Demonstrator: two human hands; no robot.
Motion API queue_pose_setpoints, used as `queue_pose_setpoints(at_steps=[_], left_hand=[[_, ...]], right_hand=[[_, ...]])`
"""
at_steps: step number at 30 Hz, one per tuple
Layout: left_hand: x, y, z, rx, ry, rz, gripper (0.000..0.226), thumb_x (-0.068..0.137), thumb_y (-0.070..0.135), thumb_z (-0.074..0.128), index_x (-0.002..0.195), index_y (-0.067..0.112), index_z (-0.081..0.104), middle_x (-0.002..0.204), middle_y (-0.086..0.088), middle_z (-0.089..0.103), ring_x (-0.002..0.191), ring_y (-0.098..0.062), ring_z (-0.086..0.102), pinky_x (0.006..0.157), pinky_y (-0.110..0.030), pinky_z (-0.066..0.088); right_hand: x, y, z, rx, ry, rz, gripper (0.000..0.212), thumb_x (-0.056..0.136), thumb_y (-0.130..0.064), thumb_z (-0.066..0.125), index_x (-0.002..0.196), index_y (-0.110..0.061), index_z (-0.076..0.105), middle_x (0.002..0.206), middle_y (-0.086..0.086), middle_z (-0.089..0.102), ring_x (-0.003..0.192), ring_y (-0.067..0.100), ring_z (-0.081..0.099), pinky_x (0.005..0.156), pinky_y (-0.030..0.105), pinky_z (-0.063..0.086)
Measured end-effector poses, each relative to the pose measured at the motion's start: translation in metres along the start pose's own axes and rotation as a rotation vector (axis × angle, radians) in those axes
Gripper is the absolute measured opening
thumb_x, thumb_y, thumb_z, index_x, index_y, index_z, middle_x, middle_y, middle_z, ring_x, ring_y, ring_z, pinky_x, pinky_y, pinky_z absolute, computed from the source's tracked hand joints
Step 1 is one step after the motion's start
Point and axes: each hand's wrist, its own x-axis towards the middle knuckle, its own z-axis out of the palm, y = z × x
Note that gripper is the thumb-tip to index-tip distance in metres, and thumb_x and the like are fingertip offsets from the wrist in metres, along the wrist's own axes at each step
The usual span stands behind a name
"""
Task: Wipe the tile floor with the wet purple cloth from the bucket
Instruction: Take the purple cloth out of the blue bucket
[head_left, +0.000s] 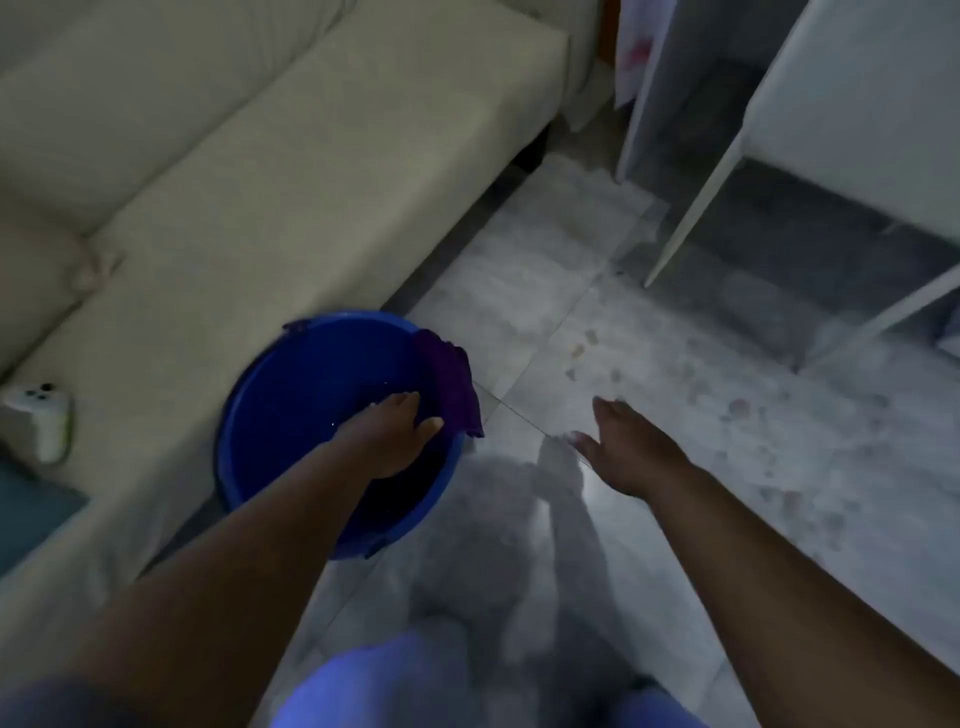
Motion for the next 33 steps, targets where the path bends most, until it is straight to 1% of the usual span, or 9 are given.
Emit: queue_pose_setpoints(at_steps=[4,7,10,15,22,25,28,31,33], left_hand=[[0.070,-0.003,0.037,-0.341,0.250,-0.147,0.061,0.098,0.059,0.022,0.108,0.012,0.059,0.119,-0.019,0.063,0.099,-0.030,0.060,0.095,-0.047,0.048],[0.132,-0.019,0.053,-0.819,0.329,-0.274,0.086,0.092,0.072,0.017,0.135,0.007,0.053,0.136,-0.021,0.056,0.114,-0.032,0.058,0.105,-0.045,0.044],[0.166,-0.020,0.077,-1.244,0.271,-0.146,0.088,0.087,0.078,0.014,0.152,0.021,0.033,0.152,-0.012,0.044,0.129,-0.025,0.052,0.115,-0.043,0.036],[0.181,-0.006,0.095,-1.490,0.398,-0.069,0.076,0.094,0.069,0.018,0.145,0.018,0.043,0.115,-0.008,0.064,0.097,-0.018,0.063,0.089,-0.035,0.050],[0.146,0.009,0.079,-1.362,0.587,-0.179,0.042,0.098,0.057,0.035,0.092,0.025,0.061,0.098,-0.004,0.071,0.087,-0.015,0.068,0.066,-0.028,0.052],[0.132,0.018,0.048,-1.336,0.761,-0.002,0.023,0.097,0.034,0.052,0.105,0.015,0.063,0.105,-0.011,0.069,0.094,-0.024,0.070,0.077,-0.040,0.061],[0.139,0.052,0.013,-1.189,0.670,0.117,0.015,0.086,0.021,0.056,0.100,0.025,0.058,0.104,-0.009,0.063,0.093,-0.027,0.067,0.081,-0.049,0.060],[0.174,0.111,0.005,-0.704,0.614,0.217,0.021,0.086,0.017,0.052,0.106,0.023,0.053,0.104,-0.006,0.059,0.085,-0.020,0.059,0.071,-0.038,0.054],[0.200,0.150,0.028,-0.434,0.486,0.240,0.032,0.093,0.014,0.048,0.124,0.012,0.045,0.110,-0.008,0.053,0.090,-0.023,0.056,0.065,-0.034,0.045]], right_hand=[[0.071,-0.001,0.056,0.053,-0.032,-0.051,0.075,0.099,-0.056,0.033,0.154,-0.007,0.022,0.160,0.017,0.027,0.148,0.029,0.026,0.114,0.041,0.030],[0.132,-0.012,0.093,0.207,-0.003,-0.125,0.071,0.099,-0.057,0.033,0.149,-0.006,0.036,0.152,0.018,0.043,0.138,0.031,0.043,0.108,0.037,0.035],[0.182,-0.038,0.122,0.571,-0.026,-0.234,0.068,0.096,-0.062,0.033,0.131,-0.010,0.059,0.130,0.015,0.063,0.115,0.030,0.062,0.102,0.040,0.047],[0.223,-0.067,0.153,1.134,-0.201,-0.290,0.058,0.087,-0.069,0.048,0.109,-0.020,0.069,0.120,0.013,0.070,0.109,0.031,0.067,0.093,0.047,0.055],[0.221,-0.059,0.126,1.389,-0.087,-0.362,0.023,0.093,-0.019,0.064,0.116,-0.014,0.064,0.109,0.010,0.074,0.099,0.023,0.072,0.088,0.040,0.058],[0.214,-0.039,0.089,1.325,0.108,-0.400,0.013,0.091,-0.009,0.064,0.101,-0.017,0.061,0.096,0.008,0.073,0.084,0.020,0.073,0.075,0.036,0.058],[0.207,-0.003,0.052,1.254,0.260,-0.409,0.035,0.090,-0.005,0.064,0.117,-0.023,0.051,0.105,0.009,0.070,0.086,0.026,0.074,0.074,0.040,0.060],[0.203,0.049,0.031,1.144,0.371,-0.452,0.067,0.090,0.003,0.059,0.133,-0.045,0.041,0.132,0.005,0.060,0.100,0.026,0.072,0.084,0.040,0.061],[0.203,0.091,0.034,0.938,0.455,-0.372,0.061,0.090,0.003,0.055,0.134,-0.039,0.052,0.138,-0.003,0.057,0.115,0.015,0.063,0.100,0.035,0.052]])
